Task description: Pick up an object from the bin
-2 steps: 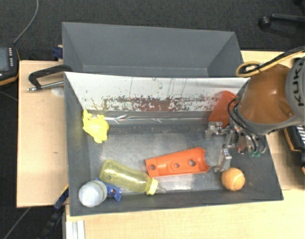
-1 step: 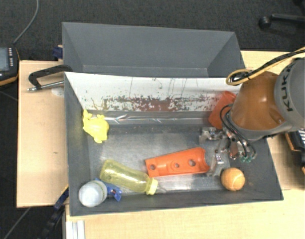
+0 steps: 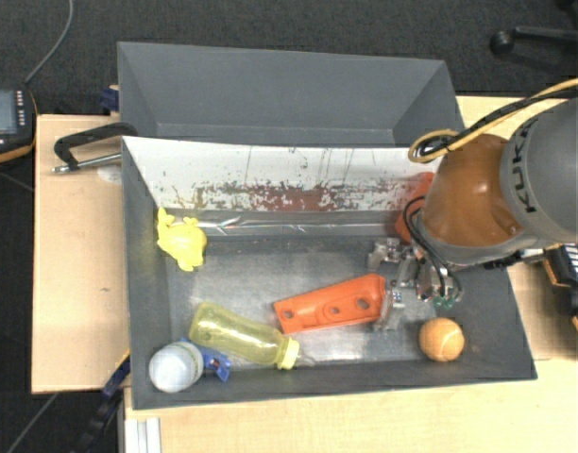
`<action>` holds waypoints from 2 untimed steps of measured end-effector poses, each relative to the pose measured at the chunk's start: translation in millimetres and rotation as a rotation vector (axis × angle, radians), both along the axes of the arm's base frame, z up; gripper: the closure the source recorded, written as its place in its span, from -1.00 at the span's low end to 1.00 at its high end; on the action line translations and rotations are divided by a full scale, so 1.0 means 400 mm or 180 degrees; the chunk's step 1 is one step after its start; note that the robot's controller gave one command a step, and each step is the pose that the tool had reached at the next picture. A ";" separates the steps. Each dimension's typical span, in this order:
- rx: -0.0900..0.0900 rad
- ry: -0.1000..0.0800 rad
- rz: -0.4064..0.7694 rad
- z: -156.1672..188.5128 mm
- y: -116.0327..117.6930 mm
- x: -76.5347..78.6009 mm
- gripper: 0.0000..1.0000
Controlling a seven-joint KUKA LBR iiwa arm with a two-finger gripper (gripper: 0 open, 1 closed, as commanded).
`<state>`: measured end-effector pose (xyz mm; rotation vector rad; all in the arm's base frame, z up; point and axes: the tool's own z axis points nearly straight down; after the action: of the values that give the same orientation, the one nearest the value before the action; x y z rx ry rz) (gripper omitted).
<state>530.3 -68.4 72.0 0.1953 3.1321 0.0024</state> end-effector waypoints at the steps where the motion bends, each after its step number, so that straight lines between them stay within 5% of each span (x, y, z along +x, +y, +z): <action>1: 0.0010 0.0015 0.0101 -0.003 0.039 -0.004 -1.00; 2: 0.0003 0.0002 0.0243 -0.004 0.171 -0.069 1.00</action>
Offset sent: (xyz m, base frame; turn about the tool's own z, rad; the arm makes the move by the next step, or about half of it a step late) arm -0.0279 0.0674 -0.0020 -0.0749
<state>502.7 0.0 70.2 0.0755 3.1380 0.0042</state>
